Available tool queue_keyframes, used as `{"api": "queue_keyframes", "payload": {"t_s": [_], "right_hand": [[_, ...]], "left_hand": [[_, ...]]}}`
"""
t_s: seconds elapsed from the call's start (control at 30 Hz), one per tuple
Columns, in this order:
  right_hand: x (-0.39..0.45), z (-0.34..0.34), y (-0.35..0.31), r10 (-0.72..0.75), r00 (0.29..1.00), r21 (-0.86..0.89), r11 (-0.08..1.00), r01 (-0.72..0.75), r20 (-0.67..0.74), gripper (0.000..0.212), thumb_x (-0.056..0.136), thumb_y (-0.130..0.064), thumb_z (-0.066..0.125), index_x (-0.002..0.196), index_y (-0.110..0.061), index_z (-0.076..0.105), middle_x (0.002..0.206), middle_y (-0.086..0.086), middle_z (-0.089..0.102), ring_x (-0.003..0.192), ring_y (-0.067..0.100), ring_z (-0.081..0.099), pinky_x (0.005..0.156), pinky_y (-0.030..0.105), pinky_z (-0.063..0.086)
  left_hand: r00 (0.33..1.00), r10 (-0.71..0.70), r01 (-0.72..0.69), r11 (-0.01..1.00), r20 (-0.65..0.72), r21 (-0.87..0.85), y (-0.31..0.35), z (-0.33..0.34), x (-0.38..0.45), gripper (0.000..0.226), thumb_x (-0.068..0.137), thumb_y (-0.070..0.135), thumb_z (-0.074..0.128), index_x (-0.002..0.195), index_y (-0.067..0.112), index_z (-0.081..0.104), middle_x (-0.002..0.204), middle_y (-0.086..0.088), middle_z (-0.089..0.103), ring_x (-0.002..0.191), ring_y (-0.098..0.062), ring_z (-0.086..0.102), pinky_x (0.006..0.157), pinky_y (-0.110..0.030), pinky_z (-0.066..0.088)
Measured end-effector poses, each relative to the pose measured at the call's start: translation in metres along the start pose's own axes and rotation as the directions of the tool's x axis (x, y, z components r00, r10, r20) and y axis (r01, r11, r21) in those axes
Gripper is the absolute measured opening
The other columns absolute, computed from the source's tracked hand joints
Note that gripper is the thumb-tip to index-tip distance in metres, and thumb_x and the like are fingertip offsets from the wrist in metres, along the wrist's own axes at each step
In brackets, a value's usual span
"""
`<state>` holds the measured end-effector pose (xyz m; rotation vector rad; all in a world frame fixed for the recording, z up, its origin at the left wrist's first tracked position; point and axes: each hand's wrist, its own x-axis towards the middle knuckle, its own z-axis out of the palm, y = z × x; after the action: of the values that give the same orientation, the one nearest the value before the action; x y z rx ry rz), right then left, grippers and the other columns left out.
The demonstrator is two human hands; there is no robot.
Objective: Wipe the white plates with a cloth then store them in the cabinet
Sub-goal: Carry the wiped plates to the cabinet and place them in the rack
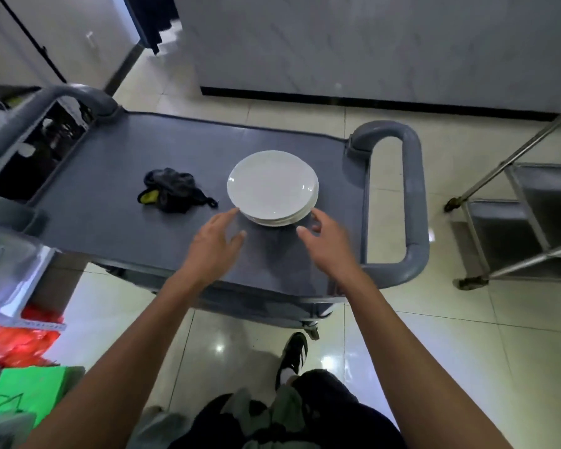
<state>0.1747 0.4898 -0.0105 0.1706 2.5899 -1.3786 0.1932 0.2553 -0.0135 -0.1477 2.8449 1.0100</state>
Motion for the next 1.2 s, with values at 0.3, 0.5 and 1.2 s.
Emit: {"api": "queue_keyframes", "payload": {"t_s": [0.3,0.5,1.2], "right_hand": [[0.071,0.008,-0.005,0.074,0.996,0.061,0.996,-0.071,-0.043,0.04,0.092,-0.02,0.065,0.131,-0.019,0.056,0.125,-0.002,0.066,0.111,0.018,0.062,0.093,0.032,0.051],[0.097,0.022,-0.009,0.148,0.986,0.05,0.988,-0.144,-0.073,0.046,0.092,-0.02,0.061,0.137,-0.022,0.052,0.124,-0.006,0.065,0.109,0.016,0.061,0.085,0.025,0.046],[0.124,0.05,-0.041,0.542,0.793,0.488,0.791,-0.37,-0.279,0.035,0.08,-0.01,0.07,0.113,-0.017,0.06,0.105,-0.005,0.069,0.094,0.014,0.067,0.071,0.029,0.053]], "left_hand": [[0.99,-0.142,0.14,0.967,0.007,-0.211,-0.001,-0.005,0.085,0.06,0.096,0.027,0.062,0.152,0.022,0.041,0.152,-0.002,0.047,0.139,-0.021,0.043,0.116,-0.045,0.035],[0.968,-0.207,0.24,0.928,0.142,-0.286,-0.009,-0.004,0.138,0.06,0.094,0.03,0.059,0.15,0.031,0.04,0.149,0.003,0.05,0.135,-0.021,0.048,0.114,-0.044,0.039],[0.949,-0.147,0.25,0.89,0.281,-0.381,-0.028,-0.013,0.181,0.078,0.076,0.007,0.06,0.144,0.041,0.044,0.136,0.008,0.058,0.123,-0.02,0.056,0.1,-0.044,0.053]]}}
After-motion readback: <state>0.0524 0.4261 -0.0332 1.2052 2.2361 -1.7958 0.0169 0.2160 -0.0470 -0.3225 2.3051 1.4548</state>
